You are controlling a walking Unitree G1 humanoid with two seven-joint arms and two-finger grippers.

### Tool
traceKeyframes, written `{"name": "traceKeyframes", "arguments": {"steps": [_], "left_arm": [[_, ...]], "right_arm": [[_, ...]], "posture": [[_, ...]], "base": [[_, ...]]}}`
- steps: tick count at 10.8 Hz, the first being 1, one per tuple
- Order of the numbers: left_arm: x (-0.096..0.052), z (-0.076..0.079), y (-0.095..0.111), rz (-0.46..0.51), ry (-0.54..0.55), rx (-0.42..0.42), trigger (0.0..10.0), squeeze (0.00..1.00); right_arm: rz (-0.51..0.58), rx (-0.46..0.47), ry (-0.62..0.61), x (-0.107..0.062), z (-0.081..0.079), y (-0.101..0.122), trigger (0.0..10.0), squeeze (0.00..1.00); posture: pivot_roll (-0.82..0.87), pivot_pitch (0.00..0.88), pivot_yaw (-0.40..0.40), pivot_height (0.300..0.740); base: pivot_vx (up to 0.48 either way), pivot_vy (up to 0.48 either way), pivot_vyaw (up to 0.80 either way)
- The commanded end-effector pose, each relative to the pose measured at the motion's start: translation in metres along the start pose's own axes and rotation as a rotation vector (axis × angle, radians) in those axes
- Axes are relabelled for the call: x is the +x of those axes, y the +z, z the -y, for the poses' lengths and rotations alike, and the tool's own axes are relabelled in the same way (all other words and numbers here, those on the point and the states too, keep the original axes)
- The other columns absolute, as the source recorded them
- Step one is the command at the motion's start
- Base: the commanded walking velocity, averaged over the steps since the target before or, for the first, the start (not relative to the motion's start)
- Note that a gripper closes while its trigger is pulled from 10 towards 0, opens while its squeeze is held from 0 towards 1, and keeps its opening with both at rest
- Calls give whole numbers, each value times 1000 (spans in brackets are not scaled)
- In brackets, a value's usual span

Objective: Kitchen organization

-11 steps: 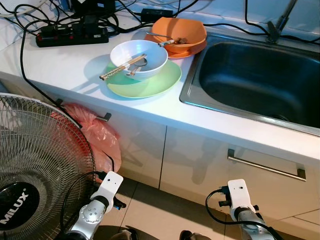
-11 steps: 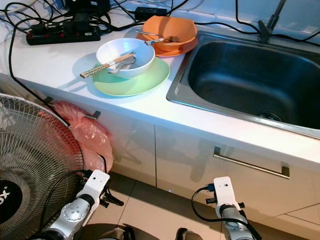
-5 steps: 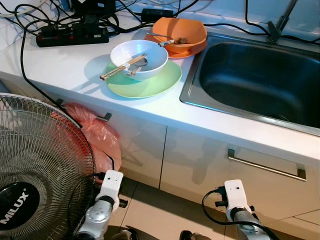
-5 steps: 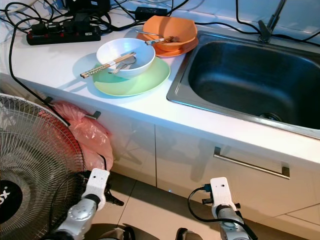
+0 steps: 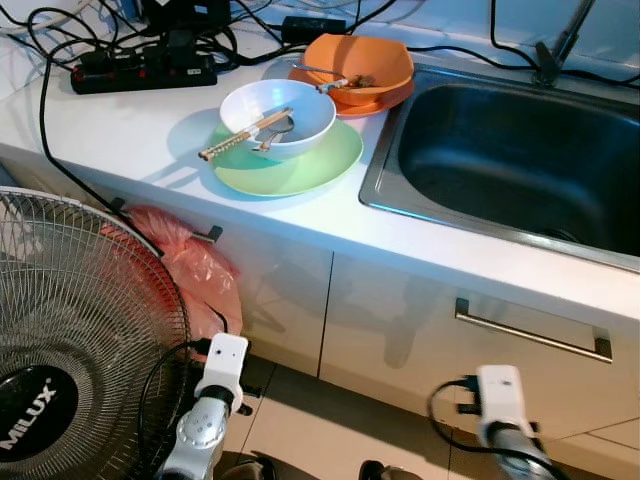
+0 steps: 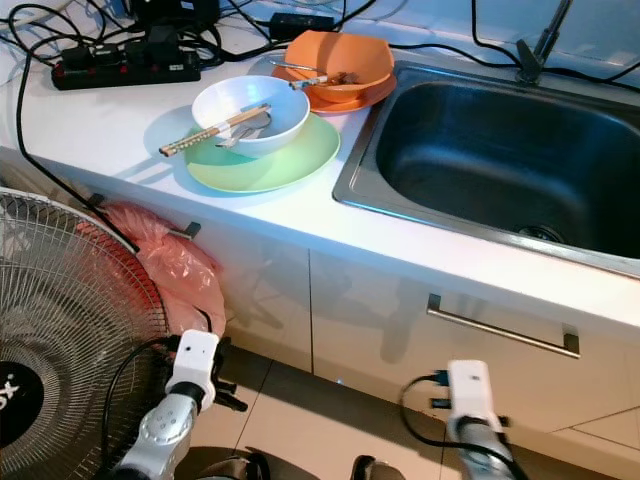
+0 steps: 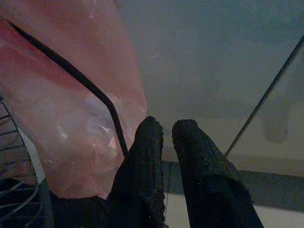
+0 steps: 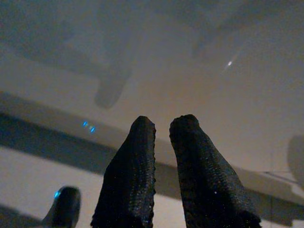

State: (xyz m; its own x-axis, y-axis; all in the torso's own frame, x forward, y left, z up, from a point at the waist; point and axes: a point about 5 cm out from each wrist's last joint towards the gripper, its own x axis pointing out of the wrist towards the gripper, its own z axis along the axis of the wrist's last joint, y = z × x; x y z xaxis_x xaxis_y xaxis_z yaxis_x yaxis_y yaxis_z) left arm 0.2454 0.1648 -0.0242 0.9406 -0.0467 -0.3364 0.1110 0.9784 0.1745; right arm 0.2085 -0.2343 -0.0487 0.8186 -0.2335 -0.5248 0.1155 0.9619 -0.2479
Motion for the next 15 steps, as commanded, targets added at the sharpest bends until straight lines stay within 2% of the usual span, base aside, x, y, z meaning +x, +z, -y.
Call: {"name": "traceKeyframes", "arguments": {"steps": [1, 3, 5, 7, 8, 10, 12, 13, 14, 15], "left_arm": [[-4, 0, 1, 35, 19, -1, 10000, 0], [-8, -1, 6, 101, 40, 12, 10000, 0], [-19, -9, 12, 184, 77, 35, 10000, 0], [-29, -16, 17, 231, 117, 44, 10000, 0], [-36, -21, 23, 267, 148, 47, 10000, 0], [-41, -25, 45, 348, 178, 66, 10000, 0], [-42, -24, 61, 396, 164, 98, 10000, 0], [-42, -25, 74, 437, 170, 111, 10000, 0], [-43, -30, 95, 502, 193, 125, 10000, 0], [-43, -32, 108, 541, 210, 126, 10000, 0]], "right_arm": [[17, 15, -41, -4, 8, -4, 10000, 0], [72, 27, -82, -10, 20, -6, 10000, 0], [151, 45, -195, -24, 41, -11, 10000, 0], [200, 50, -281, -35, 55, -13, 10000, 0], [250, 59, -376, -44, 68, -8, 10000, 0], [368, 54, -531, -60, 87, 11, 10000, 0], [435, 47, -591, -68, 93, 28, 10000, 0], [489, 55, -627, -70, 101, 44, 10000, 0], [575, 67, -675, -77, 109, 73, 10000, 0], [617, 72, -703, -81, 112, 89, 10000, 0]], "posture": [[-2, 161, -11, 740], [-8, 171, -11, 740], [-25, 184, -9, 740], [-27, 193, -8, 740], [-27, 194, -7, 740], [-43, 200, 2, 740], [-42, 198, 2, 740], [-43, 196, 3, 740], [-40, 194, 3, 740], [-37, 195, 3, 740]], "base": [[0, 0, 0], [0, 0, 0], [0, 0, 0], [0, 0, 0], [0, 0, 0], [0, 0, 0], [0, 0, 0], [0, 0, 0], [0, 0, 0], [0, 0, 0]]}}
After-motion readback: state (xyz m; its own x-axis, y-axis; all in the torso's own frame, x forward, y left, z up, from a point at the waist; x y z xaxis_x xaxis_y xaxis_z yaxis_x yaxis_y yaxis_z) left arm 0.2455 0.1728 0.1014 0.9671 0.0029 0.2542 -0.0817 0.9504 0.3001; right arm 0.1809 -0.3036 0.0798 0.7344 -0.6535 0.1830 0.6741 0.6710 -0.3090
